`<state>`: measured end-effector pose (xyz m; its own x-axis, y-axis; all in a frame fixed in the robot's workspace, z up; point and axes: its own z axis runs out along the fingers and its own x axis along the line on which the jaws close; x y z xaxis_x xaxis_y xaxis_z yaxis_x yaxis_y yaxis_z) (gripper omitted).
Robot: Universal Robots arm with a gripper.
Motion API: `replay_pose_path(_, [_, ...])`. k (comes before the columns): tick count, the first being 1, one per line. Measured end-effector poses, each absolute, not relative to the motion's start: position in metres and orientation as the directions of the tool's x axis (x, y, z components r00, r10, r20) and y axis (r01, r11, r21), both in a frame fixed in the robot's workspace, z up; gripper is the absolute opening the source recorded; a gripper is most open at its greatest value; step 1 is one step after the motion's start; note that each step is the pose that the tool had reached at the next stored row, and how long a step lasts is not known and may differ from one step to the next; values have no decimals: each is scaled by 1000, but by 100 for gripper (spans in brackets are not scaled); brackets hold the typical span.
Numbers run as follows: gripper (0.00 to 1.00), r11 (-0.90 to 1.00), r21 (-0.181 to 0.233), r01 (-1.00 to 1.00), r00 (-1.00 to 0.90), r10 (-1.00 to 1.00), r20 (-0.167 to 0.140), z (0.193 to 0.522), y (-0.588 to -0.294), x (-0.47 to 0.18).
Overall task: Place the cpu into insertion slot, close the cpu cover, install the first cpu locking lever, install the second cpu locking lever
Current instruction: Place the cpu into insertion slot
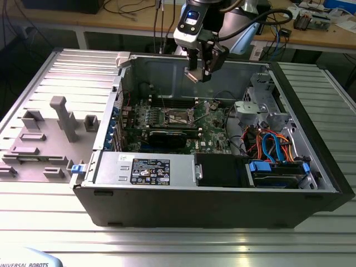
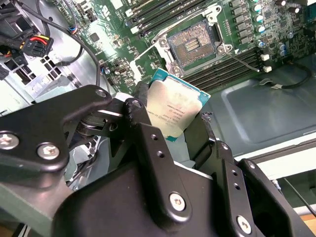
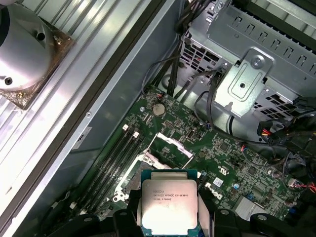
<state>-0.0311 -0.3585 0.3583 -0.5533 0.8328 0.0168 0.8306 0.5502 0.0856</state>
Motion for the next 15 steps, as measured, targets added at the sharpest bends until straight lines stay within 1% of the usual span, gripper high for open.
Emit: replay_pose_path(15, [54,532,86,843,-535,845,17,358,-359,-31])
